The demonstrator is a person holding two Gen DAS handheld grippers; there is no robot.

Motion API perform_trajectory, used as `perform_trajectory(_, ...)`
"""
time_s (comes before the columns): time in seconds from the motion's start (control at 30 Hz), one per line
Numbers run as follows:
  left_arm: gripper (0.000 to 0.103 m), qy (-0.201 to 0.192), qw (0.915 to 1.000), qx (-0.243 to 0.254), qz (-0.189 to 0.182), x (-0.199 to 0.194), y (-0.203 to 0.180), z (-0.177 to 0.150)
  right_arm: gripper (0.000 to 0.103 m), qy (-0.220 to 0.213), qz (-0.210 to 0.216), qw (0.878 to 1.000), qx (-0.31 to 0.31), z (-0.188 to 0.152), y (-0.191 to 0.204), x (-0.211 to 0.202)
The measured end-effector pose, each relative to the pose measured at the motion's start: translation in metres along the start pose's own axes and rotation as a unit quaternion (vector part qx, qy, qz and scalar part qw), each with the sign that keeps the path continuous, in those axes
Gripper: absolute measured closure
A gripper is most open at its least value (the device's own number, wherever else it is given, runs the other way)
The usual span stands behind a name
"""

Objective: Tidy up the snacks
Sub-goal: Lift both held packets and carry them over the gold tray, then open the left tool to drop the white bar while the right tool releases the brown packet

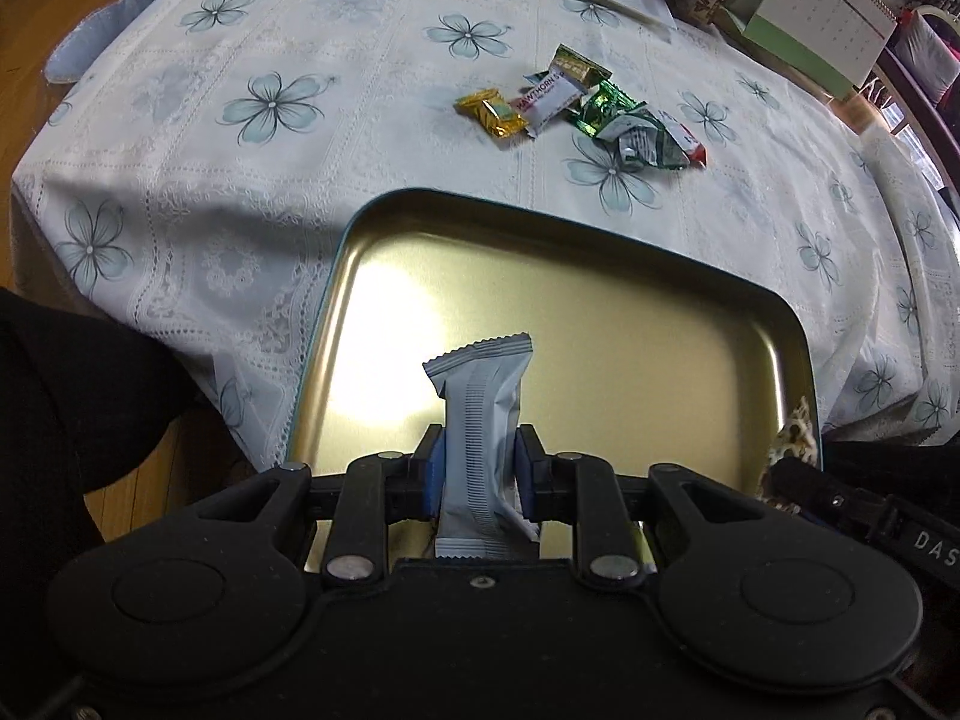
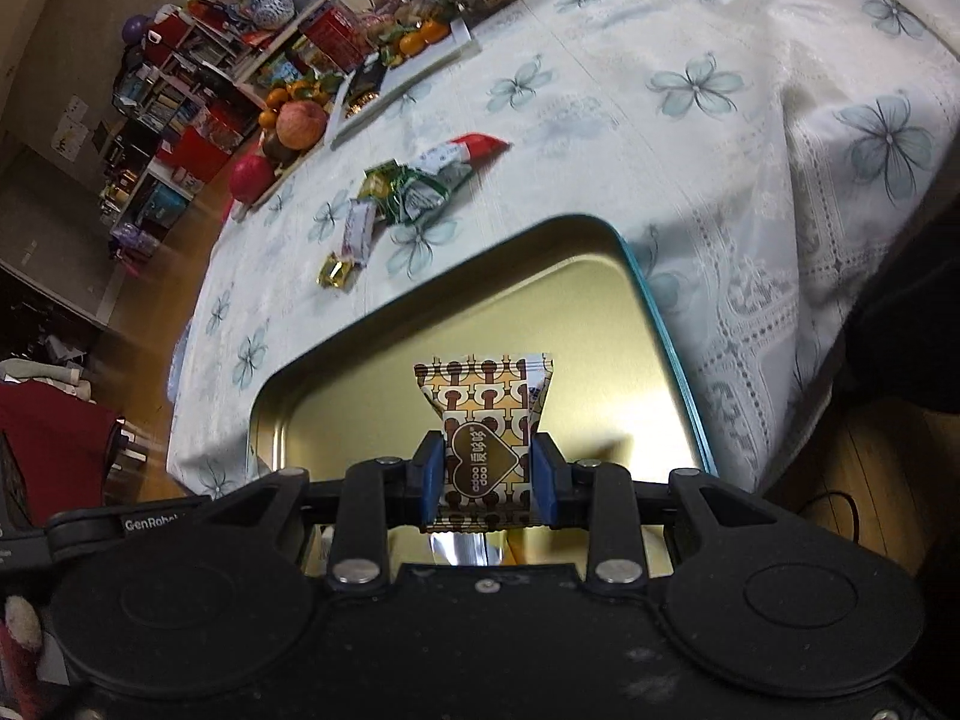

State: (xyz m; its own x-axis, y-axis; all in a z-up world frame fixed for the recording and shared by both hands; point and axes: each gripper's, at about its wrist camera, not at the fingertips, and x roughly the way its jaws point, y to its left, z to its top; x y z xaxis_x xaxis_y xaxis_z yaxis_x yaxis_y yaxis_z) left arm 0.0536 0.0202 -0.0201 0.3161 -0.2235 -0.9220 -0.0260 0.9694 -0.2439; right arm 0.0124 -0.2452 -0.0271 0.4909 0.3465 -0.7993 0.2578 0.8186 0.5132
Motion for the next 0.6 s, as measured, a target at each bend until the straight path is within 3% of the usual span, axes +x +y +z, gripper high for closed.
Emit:
perform_trajectory(0.17, 0.072, 0.034, 0.9993, 0.007, -0.012, -0.005, -0.029, -0.011, 0.070, 0.052, -0.046, 0.997, 0.031, -0.010, -0.007, -0.002)
perform_trajectory(0.47, 0.072, 0.051, 0.9971, 0.050, -0.027, -0.003, -0.067, -0.020, 0.070, 0.032, -0.037, 0.999, 0.024, -0.005, -0.007, -0.023)
perform_trajectory(0.6, 0.072, 0.066, 0.9962, 0.055, -0.010, 0.012, -0.069, -0.024, 0.070, 0.028, -0.037, 0.999, 0.029, -0.003, -0.011, -0.026)
